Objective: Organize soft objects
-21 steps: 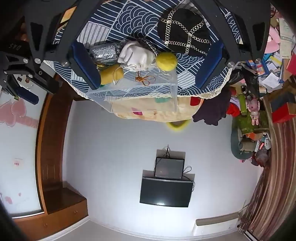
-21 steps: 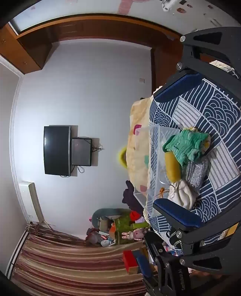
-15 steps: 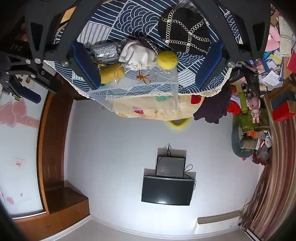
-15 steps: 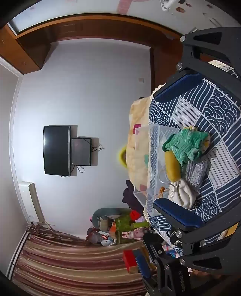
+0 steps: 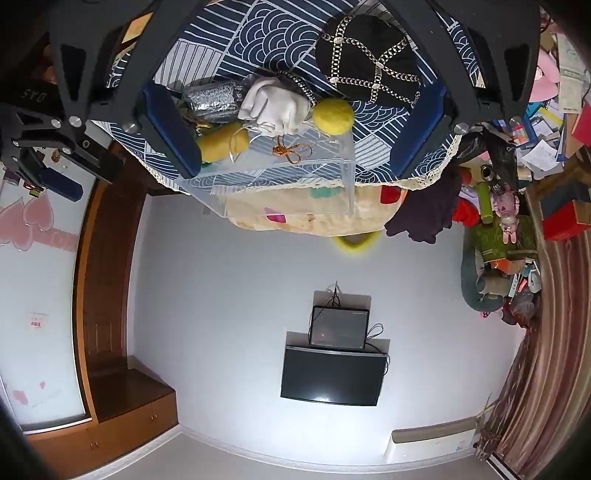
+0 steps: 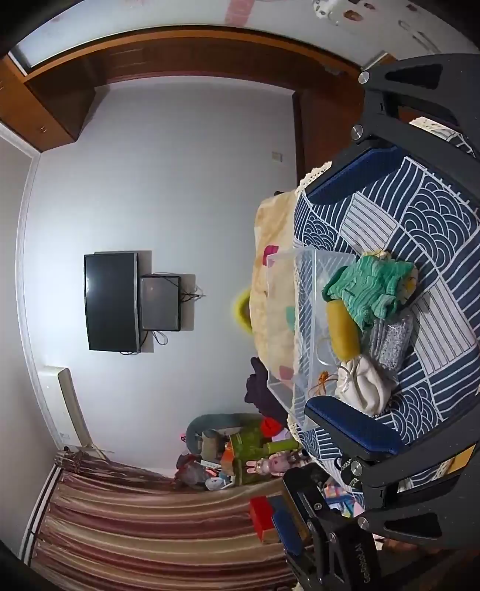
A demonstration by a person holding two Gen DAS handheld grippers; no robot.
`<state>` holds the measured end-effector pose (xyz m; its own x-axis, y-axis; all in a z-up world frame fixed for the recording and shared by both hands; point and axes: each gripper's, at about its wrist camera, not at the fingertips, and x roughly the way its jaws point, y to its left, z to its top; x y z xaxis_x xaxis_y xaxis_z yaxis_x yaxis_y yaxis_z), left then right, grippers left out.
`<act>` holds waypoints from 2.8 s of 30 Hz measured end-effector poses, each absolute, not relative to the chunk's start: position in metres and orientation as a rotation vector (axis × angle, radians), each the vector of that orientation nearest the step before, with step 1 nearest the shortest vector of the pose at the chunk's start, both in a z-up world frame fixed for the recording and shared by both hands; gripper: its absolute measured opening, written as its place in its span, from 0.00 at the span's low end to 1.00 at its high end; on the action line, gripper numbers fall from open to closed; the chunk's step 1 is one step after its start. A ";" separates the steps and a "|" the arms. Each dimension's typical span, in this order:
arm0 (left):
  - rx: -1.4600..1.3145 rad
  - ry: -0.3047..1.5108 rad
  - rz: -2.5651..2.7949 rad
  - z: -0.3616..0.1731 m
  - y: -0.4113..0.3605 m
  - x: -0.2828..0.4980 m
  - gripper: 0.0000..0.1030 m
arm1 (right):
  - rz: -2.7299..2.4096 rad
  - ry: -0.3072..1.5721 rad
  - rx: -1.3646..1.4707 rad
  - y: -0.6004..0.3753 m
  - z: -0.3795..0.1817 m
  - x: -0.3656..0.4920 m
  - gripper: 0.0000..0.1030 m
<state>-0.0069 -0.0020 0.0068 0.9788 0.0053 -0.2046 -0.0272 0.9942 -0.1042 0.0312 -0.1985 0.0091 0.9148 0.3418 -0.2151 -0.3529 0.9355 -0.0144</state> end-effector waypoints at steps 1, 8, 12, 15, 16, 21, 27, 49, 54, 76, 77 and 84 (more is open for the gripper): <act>-0.106 0.204 0.016 0.007 -0.002 -0.007 1.00 | 0.359 0.211 -0.052 -0.199 0.009 0.031 1.00; -0.094 0.191 0.018 0.009 -0.005 -0.010 1.00 | 0.366 0.207 -0.045 -0.198 0.011 0.029 1.00; -0.093 0.188 0.019 0.010 -0.005 -0.011 1.00 | 0.368 0.206 -0.042 -0.199 0.012 0.029 1.00; -0.093 0.187 0.019 0.010 -0.005 -0.011 1.00 | 0.372 0.205 -0.038 -0.198 0.013 0.029 1.00; -0.093 0.185 0.020 0.011 -0.005 -0.012 1.00 | 0.373 0.205 -0.037 -0.199 0.013 0.029 1.00; -0.094 0.182 0.021 0.011 -0.006 -0.013 1.00 | 0.375 0.202 -0.033 -0.199 0.014 0.027 1.00; -0.093 0.180 0.022 0.012 -0.006 -0.013 1.00 | 0.377 0.200 -0.032 -0.201 0.013 0.028 1.00; -0.089 0.175 0.019 0.015 -0.009 -0.013 1.00 | 0.384 0.187 -0.024 -0.202 0.017 0.025 1.00; -0.090 0.175 0.019 0.015 -0.009 -0.013 1.00 | 0.383 0.187 -0.024 -0.202 0.017 0.024 1.00; -0.120 0.255 -0.026 0.004 0.006 -0.001 0.82 | 0.448 0.250 -0.021 -0.197 0.005 0.036 0.84; -0.116 0.262 -0.020 0.003 0.008 0.001 0.81 | 0.451 0.263 -0.022 -0.198 0.003 0.038 0.81; -0.110 0.325 0.013 0.002 0.032 0.020 0.75 | 0.472 0.337 -0.008 -0.201 -0.002 0.053 0.66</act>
<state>0.0202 0.0318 0.0018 0.9478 -0.0051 -0.3189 -0.0302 0.9939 -0.1056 0.0529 -0.2009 -0.0020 0.8364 0.4451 -0.3199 -0.4476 0.8915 0.0702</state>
